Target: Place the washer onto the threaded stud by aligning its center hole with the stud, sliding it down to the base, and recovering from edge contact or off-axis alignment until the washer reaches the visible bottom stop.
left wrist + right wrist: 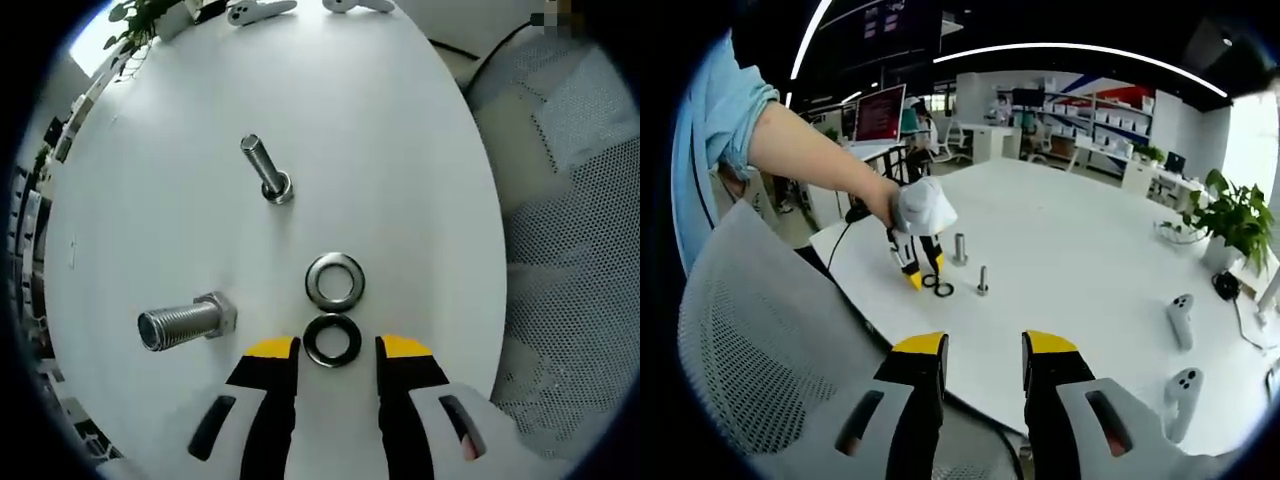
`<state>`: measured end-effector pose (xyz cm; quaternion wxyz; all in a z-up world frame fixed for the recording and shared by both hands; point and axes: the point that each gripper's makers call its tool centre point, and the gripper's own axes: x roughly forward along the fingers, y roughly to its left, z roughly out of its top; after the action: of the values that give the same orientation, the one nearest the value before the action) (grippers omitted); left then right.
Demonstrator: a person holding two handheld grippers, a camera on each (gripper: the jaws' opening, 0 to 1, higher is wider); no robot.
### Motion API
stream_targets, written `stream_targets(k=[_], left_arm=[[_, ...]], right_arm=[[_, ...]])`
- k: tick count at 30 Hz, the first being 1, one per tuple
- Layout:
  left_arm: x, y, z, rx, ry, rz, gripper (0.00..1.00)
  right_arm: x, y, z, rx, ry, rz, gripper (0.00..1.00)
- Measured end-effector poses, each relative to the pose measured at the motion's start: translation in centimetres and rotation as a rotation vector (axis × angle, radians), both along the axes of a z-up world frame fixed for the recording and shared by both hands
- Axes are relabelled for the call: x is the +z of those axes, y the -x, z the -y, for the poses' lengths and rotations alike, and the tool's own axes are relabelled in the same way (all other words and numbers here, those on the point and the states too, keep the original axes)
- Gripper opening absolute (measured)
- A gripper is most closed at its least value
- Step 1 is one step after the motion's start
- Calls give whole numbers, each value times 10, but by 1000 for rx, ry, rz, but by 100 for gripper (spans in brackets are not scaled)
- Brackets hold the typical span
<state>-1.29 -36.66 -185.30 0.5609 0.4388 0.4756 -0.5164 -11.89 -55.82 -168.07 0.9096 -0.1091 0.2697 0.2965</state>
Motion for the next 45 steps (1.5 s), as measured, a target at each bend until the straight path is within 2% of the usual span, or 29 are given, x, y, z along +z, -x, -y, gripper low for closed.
stream_targets(k=[12,14,15,25,29,31,39,40,41,42,45], left_arm=[[1,0,0,30,-6,9,27],[2,0,5,50,44,16,21],[1,0,0,55,25,19,21],[-2,-1,4,74,73,27,20],[-1,0,5,89,123,41,20],[0,-2,7,129,162,53,20],[4,-9,6,179,227,107,18],[5,-9,6,172,231,111,0],[4,-13,2,179,202,134,0],[3,-10,0,158,188,124,0],[1,-6,-2,153,203,110,0]], right_arm=[[-1,0,1,-5,-1,-5,31],[-1,0,1,-4,-3,-5,31],[-1,0,0,-4,-3,-5,31],[0,-1,0,-6,-7,-1,31],[0,-1,0,-7,-8,1,31],[0,-1,0,-7,-8,0,31],[0,-1,0,-5,-7,-3,31],[0,0,0,-4,-7,-3,31],[0,0,0,-5,-8,-3,31],[0,0,0,-5,-8,-4,31],[0,0,0,-5,-8,-4,31]])
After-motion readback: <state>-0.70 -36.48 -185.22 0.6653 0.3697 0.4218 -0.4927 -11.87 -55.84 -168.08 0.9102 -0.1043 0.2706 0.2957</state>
